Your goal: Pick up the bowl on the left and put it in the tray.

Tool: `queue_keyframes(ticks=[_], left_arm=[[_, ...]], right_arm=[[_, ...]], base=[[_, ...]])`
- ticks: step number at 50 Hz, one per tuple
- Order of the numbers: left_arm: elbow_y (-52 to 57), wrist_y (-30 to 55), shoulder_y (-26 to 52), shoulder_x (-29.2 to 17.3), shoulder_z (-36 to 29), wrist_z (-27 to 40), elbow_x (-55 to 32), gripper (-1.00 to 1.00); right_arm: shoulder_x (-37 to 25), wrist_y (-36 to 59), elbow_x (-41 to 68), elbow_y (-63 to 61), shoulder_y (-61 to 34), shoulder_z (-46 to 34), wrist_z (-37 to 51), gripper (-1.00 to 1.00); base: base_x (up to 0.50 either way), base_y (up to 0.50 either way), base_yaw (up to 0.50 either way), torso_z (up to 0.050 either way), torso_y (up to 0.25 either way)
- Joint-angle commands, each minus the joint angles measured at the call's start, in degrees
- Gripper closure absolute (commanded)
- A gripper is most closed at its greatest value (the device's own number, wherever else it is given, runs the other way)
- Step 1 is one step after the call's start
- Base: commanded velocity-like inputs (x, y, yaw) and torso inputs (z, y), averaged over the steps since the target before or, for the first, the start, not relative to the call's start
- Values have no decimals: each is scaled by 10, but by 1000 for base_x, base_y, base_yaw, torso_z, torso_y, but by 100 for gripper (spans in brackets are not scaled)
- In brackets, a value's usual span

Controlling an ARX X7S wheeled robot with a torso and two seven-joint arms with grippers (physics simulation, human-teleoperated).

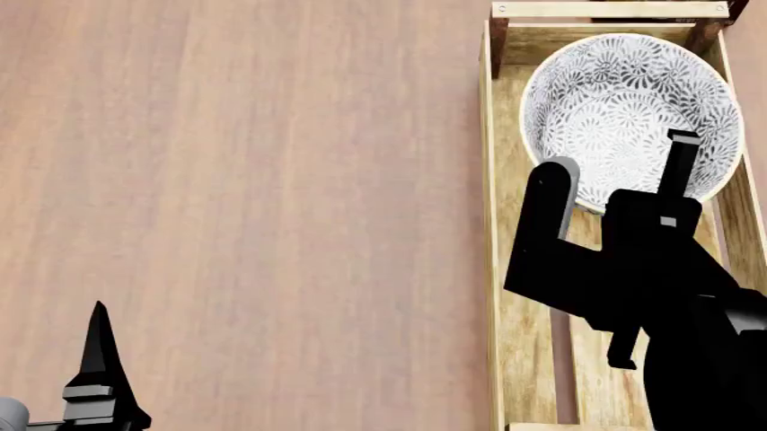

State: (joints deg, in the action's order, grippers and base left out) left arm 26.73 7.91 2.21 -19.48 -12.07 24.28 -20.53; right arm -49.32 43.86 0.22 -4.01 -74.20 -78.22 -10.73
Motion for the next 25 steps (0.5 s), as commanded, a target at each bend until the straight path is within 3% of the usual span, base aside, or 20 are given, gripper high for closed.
queue_keyframes(ticks=[1,12,25], left_arm=[[-6,1,1,8,10,-22,5,-100],[-7,1,2,7,10,-20,3,-100],[-4,1,-1,5,4,-18,5,-100]], right_arm=[[30,-26,-28,40,15,8,-2,100],[35,-34,-28,55,28,1,1,100],[-7,-4,-10,-24,62,13,18,100]], base=[[0,0,0,0,0],[0,0,0,0,1],[1,0,0,0,0]])
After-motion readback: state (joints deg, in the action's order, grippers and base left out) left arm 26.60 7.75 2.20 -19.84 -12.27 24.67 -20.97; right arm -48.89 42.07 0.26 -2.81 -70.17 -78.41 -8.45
